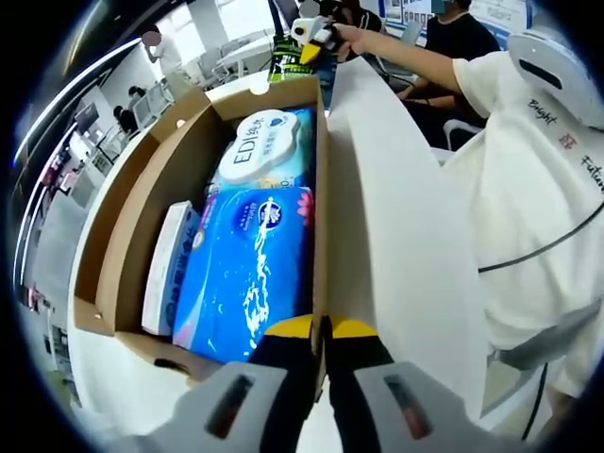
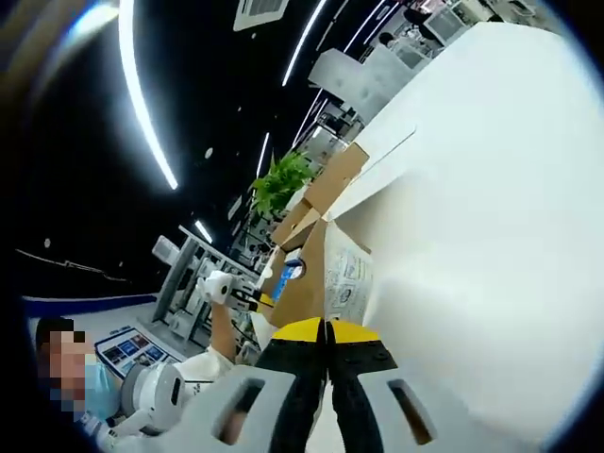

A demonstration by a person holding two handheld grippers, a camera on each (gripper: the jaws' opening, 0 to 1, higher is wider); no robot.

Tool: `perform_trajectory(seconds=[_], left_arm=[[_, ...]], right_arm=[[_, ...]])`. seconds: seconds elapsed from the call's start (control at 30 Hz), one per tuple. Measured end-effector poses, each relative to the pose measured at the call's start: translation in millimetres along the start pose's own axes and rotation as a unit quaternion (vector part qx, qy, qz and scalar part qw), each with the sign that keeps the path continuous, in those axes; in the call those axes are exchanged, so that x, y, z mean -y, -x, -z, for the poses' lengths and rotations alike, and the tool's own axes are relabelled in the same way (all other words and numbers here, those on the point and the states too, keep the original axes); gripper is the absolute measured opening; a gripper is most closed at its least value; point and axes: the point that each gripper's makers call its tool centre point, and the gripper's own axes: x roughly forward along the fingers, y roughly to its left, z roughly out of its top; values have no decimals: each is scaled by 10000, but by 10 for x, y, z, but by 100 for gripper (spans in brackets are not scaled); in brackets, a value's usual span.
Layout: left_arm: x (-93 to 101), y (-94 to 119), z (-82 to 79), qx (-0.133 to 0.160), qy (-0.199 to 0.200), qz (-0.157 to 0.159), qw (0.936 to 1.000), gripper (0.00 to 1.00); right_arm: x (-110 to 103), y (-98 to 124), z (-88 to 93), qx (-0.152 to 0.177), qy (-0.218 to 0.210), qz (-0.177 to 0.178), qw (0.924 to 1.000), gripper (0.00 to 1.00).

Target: Operate the shoe box by opening the lid, removing the specified soft item, and placing it in the target area until the item is outside and the box remains undamaged.

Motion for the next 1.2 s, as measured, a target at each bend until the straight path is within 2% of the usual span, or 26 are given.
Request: perform_trajectory(seconds=[0.17,0.3,0.33,0.37,0.4,0.43,0.5,0.63,0.73,0.87,1.13,1.2], left_arm=[[3,-1,-2,-4,4,-3,10000,3],[0,2,-5,30,-16,-15,10000,3],[-2,3,-6,42,-12,-10,10000,3],[-4,4,-6,49,-9,-7,10000,3],[-4,4,-6,49,-15,-8,10000,3],[-4,5,-7,53,-24,-8,10000,3],[-3,6,-8,58,-26,-5,10000,3],[-8,12,-12,103,10,10,9999,3],[-10,16,-21,194,16,-26,9998,3],[-20,11,-24,161,41,-19,9999,3],[-31,9,-24,124,100,73,9998,2],[-28,9,-22,118,103,85,9998,2]], right_arm=[[13,24,32,-36,58,167,9998,0],[127,42,-40,-50,67,343,9994,0],[120,35,-51,-27,85,294,9995,0],[51,20,-81,19,-19,2,10000,0],[58,21,-86,4,-57,-26,10000,0],[101,13,-92,-30,-15,73,10000,0],[240,-9,-57,-191,99,582,9981,0],[218,-74,-80,-241,98,549,9981,0],[247,-69,-72,-400,167,595,9973,0],[280,-47,-69,-456,198,642,9967,0],[391,-8,-59,-622,327,993,9926,0],[401,-12,-93,-617,586,1003,9913,0]])
